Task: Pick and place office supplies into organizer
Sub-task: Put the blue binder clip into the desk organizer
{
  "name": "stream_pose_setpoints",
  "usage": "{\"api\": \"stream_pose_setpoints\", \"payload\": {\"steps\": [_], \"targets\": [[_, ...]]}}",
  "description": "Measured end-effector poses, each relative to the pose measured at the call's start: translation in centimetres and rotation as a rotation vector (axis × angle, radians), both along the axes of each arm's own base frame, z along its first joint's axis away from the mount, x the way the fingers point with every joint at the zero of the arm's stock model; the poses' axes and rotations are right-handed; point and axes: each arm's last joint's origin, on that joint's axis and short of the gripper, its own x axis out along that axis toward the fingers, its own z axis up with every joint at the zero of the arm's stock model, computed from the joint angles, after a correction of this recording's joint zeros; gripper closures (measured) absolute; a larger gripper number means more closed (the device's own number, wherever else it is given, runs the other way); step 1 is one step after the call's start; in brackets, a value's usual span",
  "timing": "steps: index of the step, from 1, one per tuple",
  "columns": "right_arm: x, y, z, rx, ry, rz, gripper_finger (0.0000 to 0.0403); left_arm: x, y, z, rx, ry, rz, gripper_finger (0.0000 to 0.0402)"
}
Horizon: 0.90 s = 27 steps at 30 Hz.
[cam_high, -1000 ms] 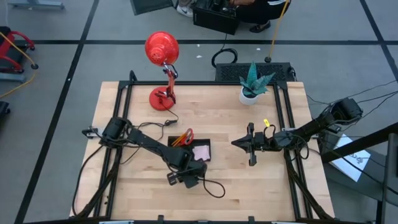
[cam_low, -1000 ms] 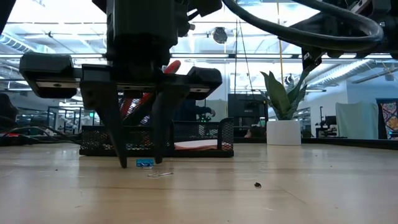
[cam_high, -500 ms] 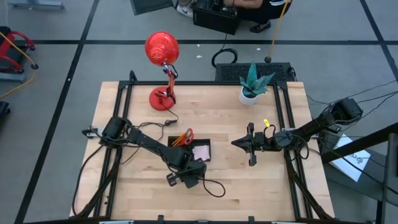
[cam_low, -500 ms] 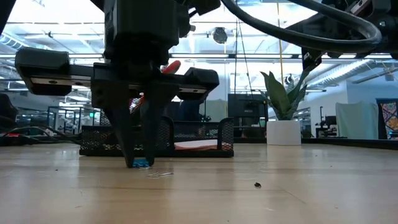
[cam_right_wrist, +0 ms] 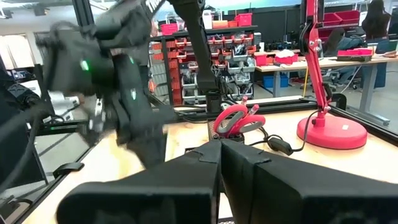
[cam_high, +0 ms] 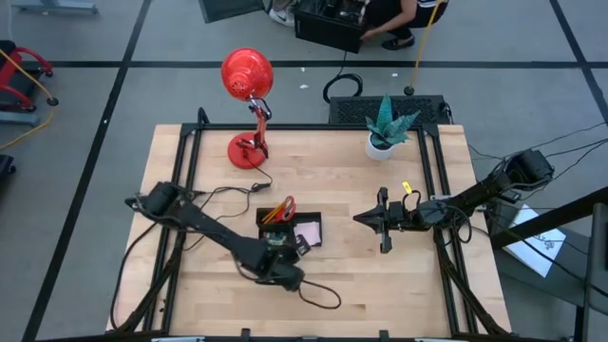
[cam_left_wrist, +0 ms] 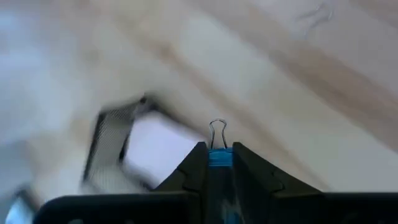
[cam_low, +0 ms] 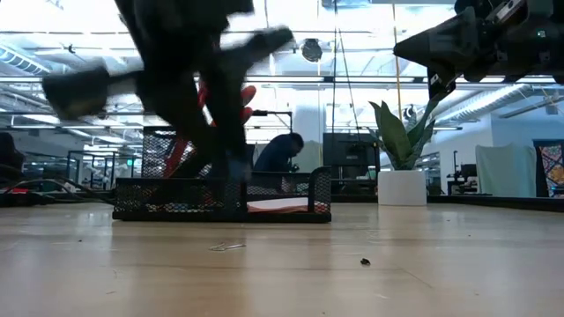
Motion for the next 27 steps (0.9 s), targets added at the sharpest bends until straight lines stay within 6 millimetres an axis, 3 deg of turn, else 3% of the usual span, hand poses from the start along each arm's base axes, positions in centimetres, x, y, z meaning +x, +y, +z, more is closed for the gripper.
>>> {"api": "stream_pose_setpoints", "payload": {"steps": [8, 14, 27], "targets": [[0.0, 0.0, 0.0, 0.004, -0.001, 0.001, 0.0399, -3.1, -0.8, 4.4, 0.029, -0.198, 0.319, 0.0331], [0.0, 0.0, 0.0, 0.005, -0.002, 0.001, 0.0399, -5.3, -1.6, 4.8, 0.06, -0.279, 0.506, 0.0331], [0.0, 0.0, 0.1, 0.014, -0.008, 0.001, 0.0399, -5.1, -0.9, 0.2, 0.106, -0.338, 0.741, 0.033]]}}
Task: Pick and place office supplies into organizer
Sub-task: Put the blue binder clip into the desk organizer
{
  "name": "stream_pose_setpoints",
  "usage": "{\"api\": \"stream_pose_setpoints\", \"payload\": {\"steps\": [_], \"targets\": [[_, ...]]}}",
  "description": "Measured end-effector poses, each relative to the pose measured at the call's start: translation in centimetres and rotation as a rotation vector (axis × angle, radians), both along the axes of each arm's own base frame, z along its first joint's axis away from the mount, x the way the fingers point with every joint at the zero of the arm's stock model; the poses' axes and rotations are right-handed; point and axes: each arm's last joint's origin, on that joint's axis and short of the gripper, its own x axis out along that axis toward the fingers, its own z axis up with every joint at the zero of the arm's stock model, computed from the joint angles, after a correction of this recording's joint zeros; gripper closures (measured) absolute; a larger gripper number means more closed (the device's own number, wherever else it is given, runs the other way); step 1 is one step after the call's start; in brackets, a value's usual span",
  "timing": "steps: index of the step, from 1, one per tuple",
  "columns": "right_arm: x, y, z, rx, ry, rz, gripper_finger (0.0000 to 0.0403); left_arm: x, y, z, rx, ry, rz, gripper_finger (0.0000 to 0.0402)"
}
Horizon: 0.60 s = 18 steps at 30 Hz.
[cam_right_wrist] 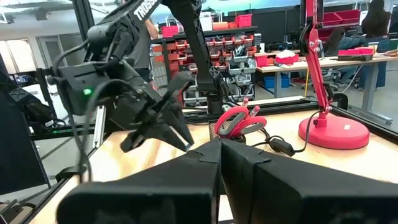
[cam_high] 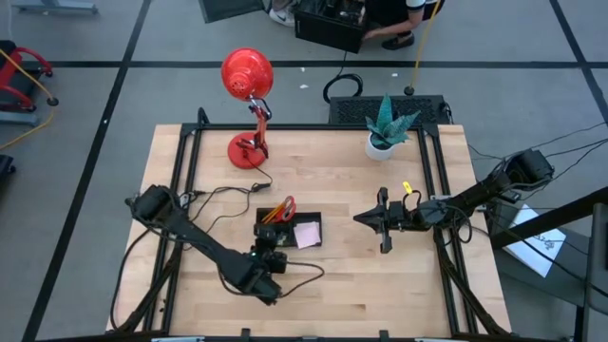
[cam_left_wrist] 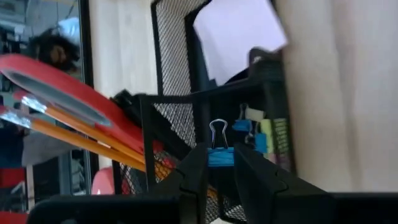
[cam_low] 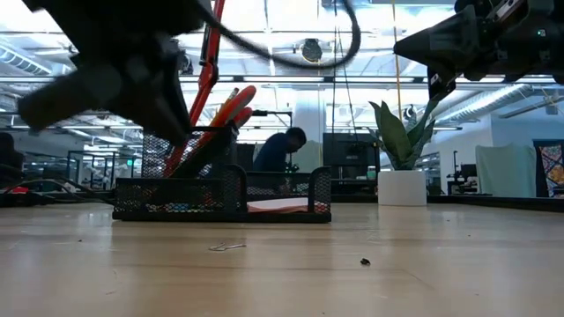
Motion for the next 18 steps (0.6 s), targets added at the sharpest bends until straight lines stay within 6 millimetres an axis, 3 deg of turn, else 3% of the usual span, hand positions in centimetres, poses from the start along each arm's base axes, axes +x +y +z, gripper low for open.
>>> {"api": "stream_pose_setpoints", "payload": {"steps": [10, 18], "targets": [[0.0, 0.0, 0.0, 0.006, 0.0, 0.001, 0.0399, 0.4, 2.5, -1.5, -0.023, 0.031, 0.1, 0.033], [0.0, 0.0, 0.0, -0.001, 0.001, 0.0, 0.0399, 0.4, 2.4, -2.4, -0.071, 0.014, 0.085, 0.033]]}}
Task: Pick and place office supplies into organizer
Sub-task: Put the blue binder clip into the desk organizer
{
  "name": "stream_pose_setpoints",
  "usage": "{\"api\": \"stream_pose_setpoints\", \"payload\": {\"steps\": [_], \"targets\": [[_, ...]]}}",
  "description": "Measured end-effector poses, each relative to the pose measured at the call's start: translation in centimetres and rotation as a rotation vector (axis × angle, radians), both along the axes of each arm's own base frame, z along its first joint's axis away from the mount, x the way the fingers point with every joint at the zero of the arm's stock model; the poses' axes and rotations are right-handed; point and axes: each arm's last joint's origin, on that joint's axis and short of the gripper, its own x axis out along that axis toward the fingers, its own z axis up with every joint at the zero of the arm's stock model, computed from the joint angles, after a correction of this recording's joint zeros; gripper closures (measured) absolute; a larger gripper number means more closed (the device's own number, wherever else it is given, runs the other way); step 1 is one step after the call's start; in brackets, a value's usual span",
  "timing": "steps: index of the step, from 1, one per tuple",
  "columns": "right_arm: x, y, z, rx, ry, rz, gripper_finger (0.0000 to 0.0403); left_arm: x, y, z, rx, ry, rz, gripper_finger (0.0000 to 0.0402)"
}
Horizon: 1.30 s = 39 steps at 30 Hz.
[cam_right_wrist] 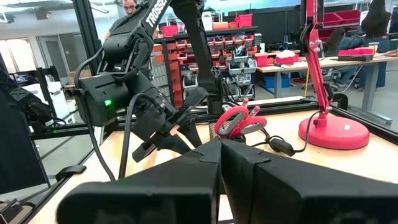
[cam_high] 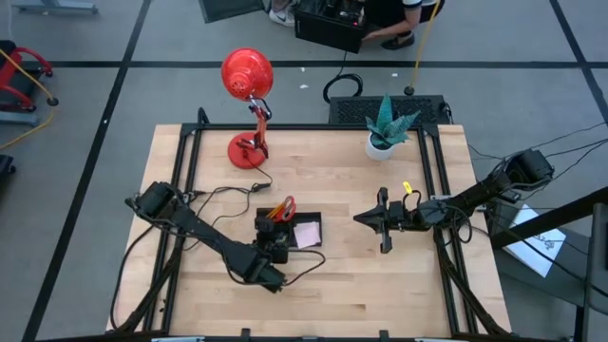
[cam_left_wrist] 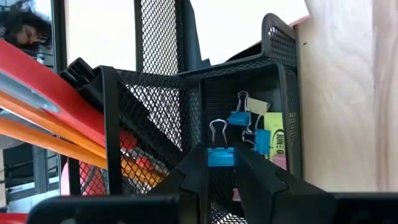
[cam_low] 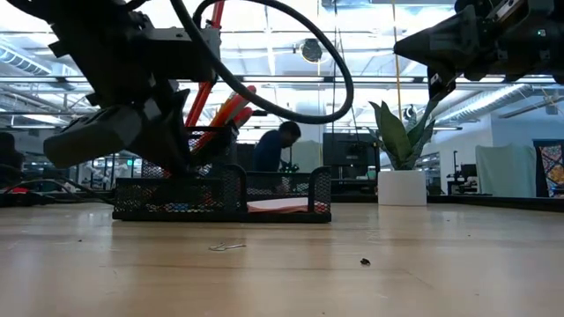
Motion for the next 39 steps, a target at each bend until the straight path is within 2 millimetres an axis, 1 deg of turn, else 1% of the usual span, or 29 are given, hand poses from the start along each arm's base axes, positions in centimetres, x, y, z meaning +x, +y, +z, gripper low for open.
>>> {"api": "stream_pose_setpoints", "payload": {"steps": [5, 14, 22, 39], "targets": [[0.0, 0.0, 0.0, -0.002, 0.0, 0.0, 0.0399, -0.1, -0.1, 0.0, 0.032, 0.001, -0.019, 0.033], [0.0, 0.0, 0.0, -0.002, 0.0, 0.0, 0.0399, 0.1, -0.1, -1.2, 0.067, 0.072, -0.062, 0.033], [0.0, 0.0, 0.0, -0.002, 0.0, 0.0, 0.0399, 0.2, 0.0, -1.3, 0.012, 0.125, -0.089, 0.033], [0.0, 0.0, 0.0, 0.005, 0.0, 0.0, 0.0399, 0.6, 0.7, -1.4, -0.052, 0.158, -0.079, 0.033]]}}
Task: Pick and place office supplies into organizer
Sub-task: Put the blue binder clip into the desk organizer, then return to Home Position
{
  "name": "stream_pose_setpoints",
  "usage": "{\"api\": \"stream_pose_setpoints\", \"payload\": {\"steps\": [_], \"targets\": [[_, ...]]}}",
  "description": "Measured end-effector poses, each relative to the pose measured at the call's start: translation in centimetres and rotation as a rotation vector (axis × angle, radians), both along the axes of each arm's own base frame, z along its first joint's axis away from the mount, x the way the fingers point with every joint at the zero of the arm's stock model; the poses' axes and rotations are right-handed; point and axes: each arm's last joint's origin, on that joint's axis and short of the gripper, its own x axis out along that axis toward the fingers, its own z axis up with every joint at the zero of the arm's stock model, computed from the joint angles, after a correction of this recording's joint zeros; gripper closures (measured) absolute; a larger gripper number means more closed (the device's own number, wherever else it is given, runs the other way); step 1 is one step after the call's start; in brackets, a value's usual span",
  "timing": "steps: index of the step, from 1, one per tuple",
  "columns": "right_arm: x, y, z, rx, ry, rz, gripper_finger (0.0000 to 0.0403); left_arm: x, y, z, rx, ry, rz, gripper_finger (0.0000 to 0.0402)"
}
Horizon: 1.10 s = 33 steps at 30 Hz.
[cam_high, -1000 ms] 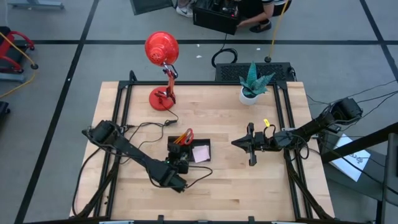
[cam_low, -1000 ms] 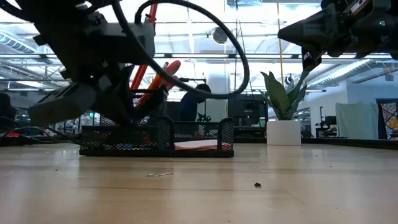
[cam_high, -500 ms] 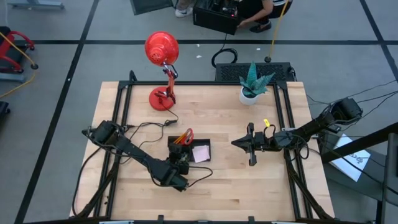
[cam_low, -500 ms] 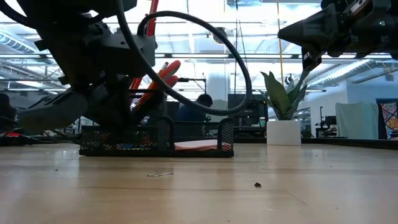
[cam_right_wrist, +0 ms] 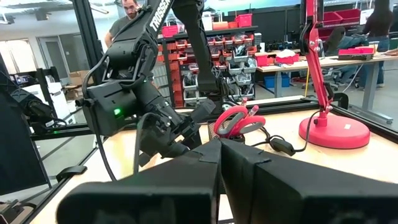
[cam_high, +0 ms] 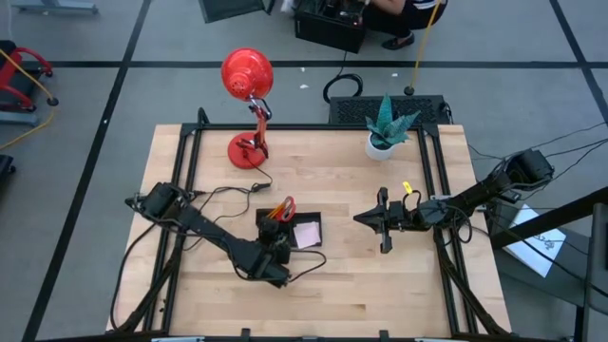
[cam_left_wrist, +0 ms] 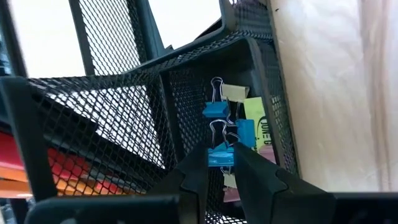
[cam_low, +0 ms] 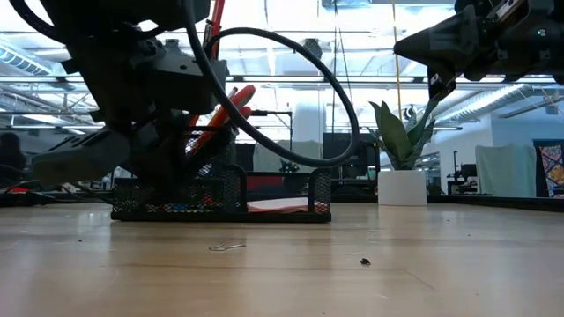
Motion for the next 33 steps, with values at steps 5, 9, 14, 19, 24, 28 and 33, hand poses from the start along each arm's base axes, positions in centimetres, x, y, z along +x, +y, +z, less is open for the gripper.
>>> {"api": "stream_pose_setpoints", "payload": {"steps": [5, 9, 14, 19, 24, 28, 33], "targets": [[0.0, 0.01, 0.0, 0.0, 0.0, 0.0, 0.0399, 0.12, 0.21, -0.01, -0.014, 0.004, 0.008, 0.033], [0.0, 0.0, 0.0, 0.0, 0.0, 0.0, 0.0399, 0.13, 0.18, -0.01, -0.015, 0.003, 0.008, 0.033], [0.0, 0.0, 0.0, 0.0, 0.0, 0.0, 0.0399, 0.11, 0.14, -0.01, -0.014, 0.002, 0.006, 0.0329], [0.0, 0.0, 0.0, 0.0, 0.0, 0.0, 0.0399, 0.12, 0.16, 0.01, -0.008, 0.0, 0.006, 0.0304], [0.0, 0.0, 0.0, 0.0, 0.0, 0.0, 0.0399, 0.13, 0.13, 0.1, 0.001, -0.002, -0.003, 0.0258], [0.0, 0.0, 0.0, 0.0, 0.0, 0.0, 0.0399, 0.15, 0.13, 0.16, 0.006, -0.005, -0.006, 0.0247], [0.0, 0.0, 0.0, 0.0, 0.0, 0.0, 0.0399, 0.16, -0.09, 0.77, 0.043, 0.028, -0.025, 0.0263]]}}
